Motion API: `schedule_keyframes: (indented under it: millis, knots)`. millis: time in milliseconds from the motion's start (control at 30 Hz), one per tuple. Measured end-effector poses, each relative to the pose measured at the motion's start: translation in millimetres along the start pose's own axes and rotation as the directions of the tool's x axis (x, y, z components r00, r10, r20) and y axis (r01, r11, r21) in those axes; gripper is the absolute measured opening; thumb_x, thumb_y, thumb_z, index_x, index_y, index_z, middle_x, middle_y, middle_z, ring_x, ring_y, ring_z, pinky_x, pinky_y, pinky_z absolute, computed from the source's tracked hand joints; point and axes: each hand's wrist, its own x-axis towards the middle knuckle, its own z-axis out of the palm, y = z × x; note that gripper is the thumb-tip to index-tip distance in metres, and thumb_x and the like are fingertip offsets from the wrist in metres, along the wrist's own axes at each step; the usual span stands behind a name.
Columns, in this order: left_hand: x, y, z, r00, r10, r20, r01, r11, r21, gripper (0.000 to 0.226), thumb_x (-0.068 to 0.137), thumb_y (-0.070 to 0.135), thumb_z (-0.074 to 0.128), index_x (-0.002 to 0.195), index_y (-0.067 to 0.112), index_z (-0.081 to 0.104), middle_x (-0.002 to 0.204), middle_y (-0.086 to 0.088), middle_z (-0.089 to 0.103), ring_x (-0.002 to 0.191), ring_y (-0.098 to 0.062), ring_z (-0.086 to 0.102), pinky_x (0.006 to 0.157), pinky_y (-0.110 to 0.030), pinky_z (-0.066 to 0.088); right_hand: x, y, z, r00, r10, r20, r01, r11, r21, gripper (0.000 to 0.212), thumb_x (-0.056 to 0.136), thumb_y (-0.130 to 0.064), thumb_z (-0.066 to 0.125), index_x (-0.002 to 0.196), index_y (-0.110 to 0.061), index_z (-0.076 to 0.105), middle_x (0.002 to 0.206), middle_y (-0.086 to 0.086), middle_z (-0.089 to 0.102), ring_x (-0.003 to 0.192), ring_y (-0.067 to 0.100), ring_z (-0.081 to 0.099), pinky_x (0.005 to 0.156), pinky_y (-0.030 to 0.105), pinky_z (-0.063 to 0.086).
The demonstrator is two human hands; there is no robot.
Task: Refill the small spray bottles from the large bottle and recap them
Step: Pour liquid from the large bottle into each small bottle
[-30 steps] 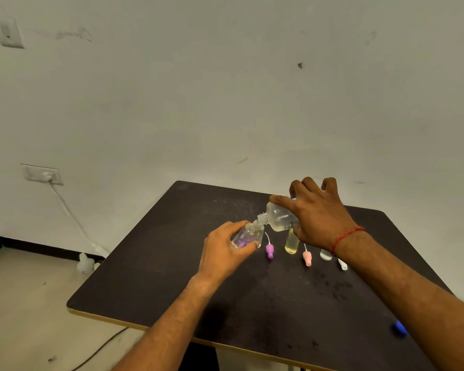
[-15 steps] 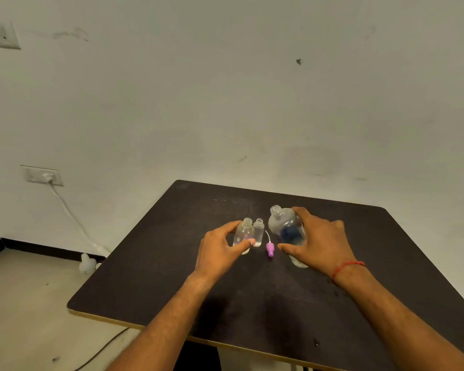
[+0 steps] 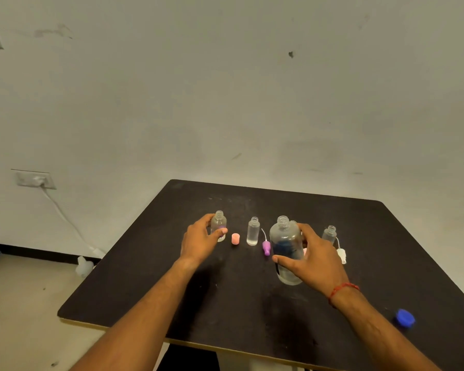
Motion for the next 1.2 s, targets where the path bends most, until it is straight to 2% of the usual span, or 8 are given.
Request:
schedule_keyframes:
  millis: [533,667,800,900,1000,1067,1133,1200]
  knots:
    - [23,-26,17,0.989,-0.130,0.069,0.126,0.990,0.059,0.035,0.090,0.038,0.072,0.123,0.030,0.062,0.113,0.005,0.071,0.104,-0.017,0.067,0.093,-0.045,0.055,-3,16,7,0.998,0.049,-0.040,-0.043,0.989,0.144,0.085,0.063,-0.056,0.082,0.135,-0.032,0.044,0.129,-0.007,0.060,0.114,0.017,0.060,0.098,0.035,0.049]
    - [25,-26,18,0.987,-0.144,0.071,0.139,0.988,0.063,0.039,0.091,0.037,0.071,0.127,0.028,0.059,0.118,0.002,0.070,0.108,-0.020,0.066,0.093,-0.048,0.055,-1,19,7,0.998,0.049,-0.042,-0.041,0.986,0.159,0.083,0.063,-0.055,0.083,0.133,-0.032,0.045,0.129,-0.007,0.060,0.114,0.016,0.059,0.097,0.033,0.049]
    - [26,-27,18,0.985,-0.162,0.064,0.159,0.986,0.052,0.047,0.090,0.038,0.072,0.134,0.031,0.056,0.123,0.004,0.068,0.109,-0.019,0.065,0.082,-0.051,0.060,0,21,7,0.998,0.040,-0.057,-0.029,0.985,0.173,0.082,0.063,-0.055,0.083,0.132,-0.032,0.045,0.128,-0.007,0.061,0.111,0.013,0.059,0.095,0.029,0.048]
    - [22,-26,18,0.985,-0.160,0.063,0.159,0.987,0.029,0.054,0.089,0.035,0.074,0.139,0.033,0.052,0.131,0.004,0.065,0.114,-0.020,0.063,0.083,-0.051,0.060,0,21,7,0.997,0.041,-0.063,-0.029,0.983,0.182,0.083,0.063,-0.055,0.083,0.133,-0.032,0.045,0.128,-0.007,0.060,0.112,0.014,0.059,0.095,0.030,0.048]
    - [16,-28,16,0.984,-0.174,0.037,0.174,0.985,-0.009,0.061,0.087,0.037,0.076,0.141,0.034,0.048,0.136,0.006,0.062,0.115,-0.021,0.064,0.086,-0.052,0.060,-1,21,6,0.996,0.036,-0.077,-0.021,0.982,0.186,0.083,0.063,-0.055,0.083,0.133,-0.032,0.045,0.125,-0.008,0.061,0.111,0.012,0.058,0.093,0.028,0.048]
    - [12,-27,17,0.983,-0.183,-0.007,0.183,0.983,-0.026,0.066,0.087,0.039,0.076,0.145,0.030,0.045,0.140,0.005,0.061,0.122,-0.023,0.061,0.095,-0.050,0.056,-2,24,3,0.995,0.041,-0.089,-0.023,0.980,0.199,0.081,0.063,-0.053,0.084,0.131,-0.032,0.046,0.122,-0.010,0.061,0.109,0.011,0.058,0.092,0.026,0.048]
    - [4,-23,15,0.982,-0.167,-0.085,0.166,0.986,-0.020,0.062,0.088,0.040,0.074,0.143,0.028,0.047,0.138,0.003,0.061,0.126,-0.022,0.059,0.103,-0.045,0.050,-3,26,1,0.994,0.044,-0.098,-0.022,0.977,0.213,0.078,0.062,-0.052,0.085,0.128,-0.033,0.047,0.120,-0.011,0.061,0.107,0.010,0.059,0.092,0.025,0.049]
    - [-7,-14,15,0.977,-0.127,-0.174,0.125,0.992,-0.019,0.055,0.089,0.041,0.073,0.138,0.027,0.052,0.133,0.004,0.063,0.123,-0.019,0.059,0.101,-0.040,0.049,-5,30,-2,0.993,0.051,-0.102,-0.027,0.975,0.222,0.078,0.063,-0.051,0.085,0.128,-0.033,0.047,0.121,-0.009,0.062,0.108,0.011,0.059,0.094,0.029,0.050]
